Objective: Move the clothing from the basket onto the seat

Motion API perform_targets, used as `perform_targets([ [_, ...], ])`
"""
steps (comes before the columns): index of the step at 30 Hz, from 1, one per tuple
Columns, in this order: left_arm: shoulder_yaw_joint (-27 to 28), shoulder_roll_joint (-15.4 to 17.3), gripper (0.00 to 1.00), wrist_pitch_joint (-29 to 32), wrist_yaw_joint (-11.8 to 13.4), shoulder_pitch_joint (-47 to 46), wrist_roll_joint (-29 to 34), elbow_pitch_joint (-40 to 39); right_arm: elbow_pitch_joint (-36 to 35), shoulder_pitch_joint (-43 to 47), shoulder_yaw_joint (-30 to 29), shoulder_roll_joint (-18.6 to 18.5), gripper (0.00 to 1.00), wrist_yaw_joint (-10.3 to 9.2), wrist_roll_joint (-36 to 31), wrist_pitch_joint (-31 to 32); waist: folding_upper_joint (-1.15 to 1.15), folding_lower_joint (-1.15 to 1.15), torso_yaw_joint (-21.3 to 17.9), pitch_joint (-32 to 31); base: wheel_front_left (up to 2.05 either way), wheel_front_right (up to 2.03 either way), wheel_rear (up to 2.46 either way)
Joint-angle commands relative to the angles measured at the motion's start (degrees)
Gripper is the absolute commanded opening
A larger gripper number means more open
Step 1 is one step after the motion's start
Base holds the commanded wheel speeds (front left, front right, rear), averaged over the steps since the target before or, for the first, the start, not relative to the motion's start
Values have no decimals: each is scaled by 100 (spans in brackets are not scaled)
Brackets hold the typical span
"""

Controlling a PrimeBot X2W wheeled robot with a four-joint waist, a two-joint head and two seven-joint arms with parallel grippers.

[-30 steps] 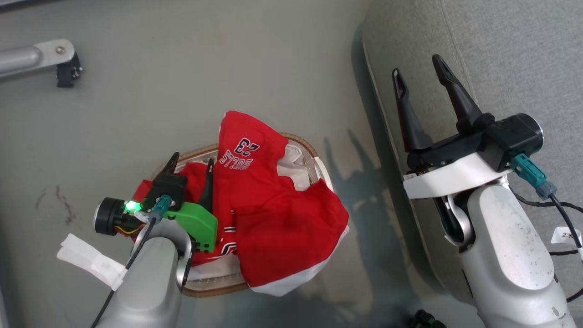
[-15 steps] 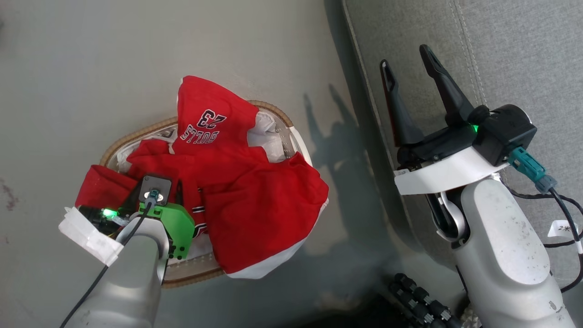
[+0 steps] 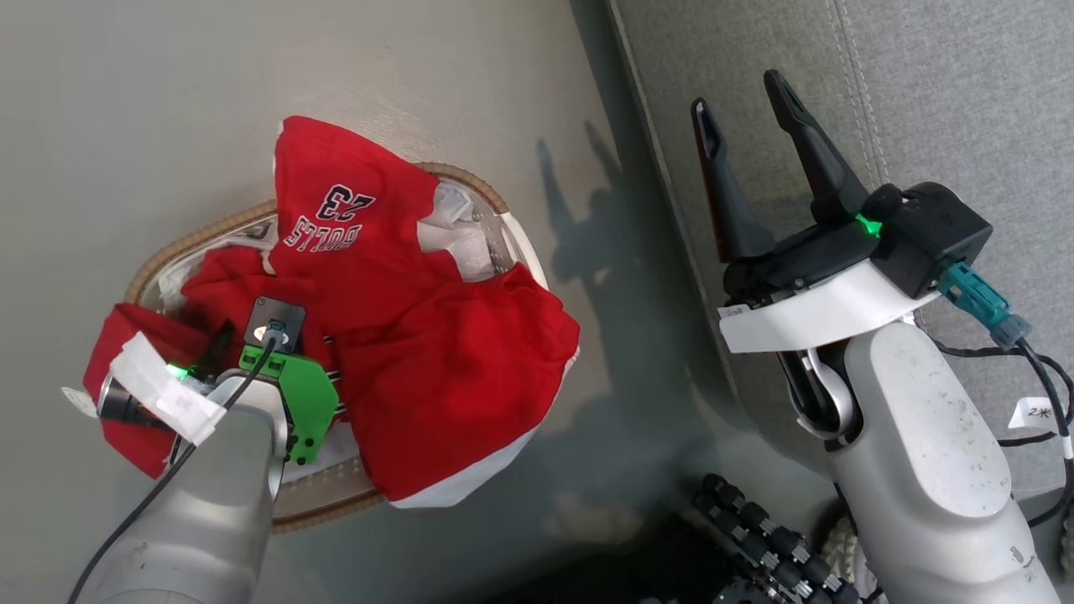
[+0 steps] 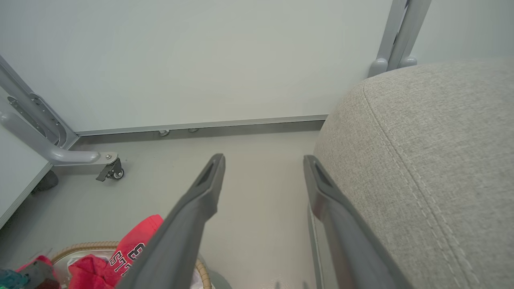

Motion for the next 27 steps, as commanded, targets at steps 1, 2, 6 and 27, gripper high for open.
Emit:
perform_targets([
  [1, -100, 100, 100, 31, -32, -118, 131, 25, -33, -85, 7, -8, 100, -4, 43, -11, 0, -1, -72, 78, 0, 0, 0],
  [2, -149, 114, 100, 60, -51, -135, 147, 28, -38, -90, 11, -9, 100, -4, 48, -11, 0, -1, -86, 98, 0, 0, 0],
  [6, -229, 164, 43, 210, -23, -158, 169, 44, -49, -120, 42, -8, 100, -4, 92, -11, 0, -1, -133, 149, 0, 0, 0],
  [27, 141, -275, 0, -812, -244, 849, -722, -57, 409, 331, -99, -13, 100, -4, -195, -11, 0, -1, 228, -1420, 0, 0, 0],
])
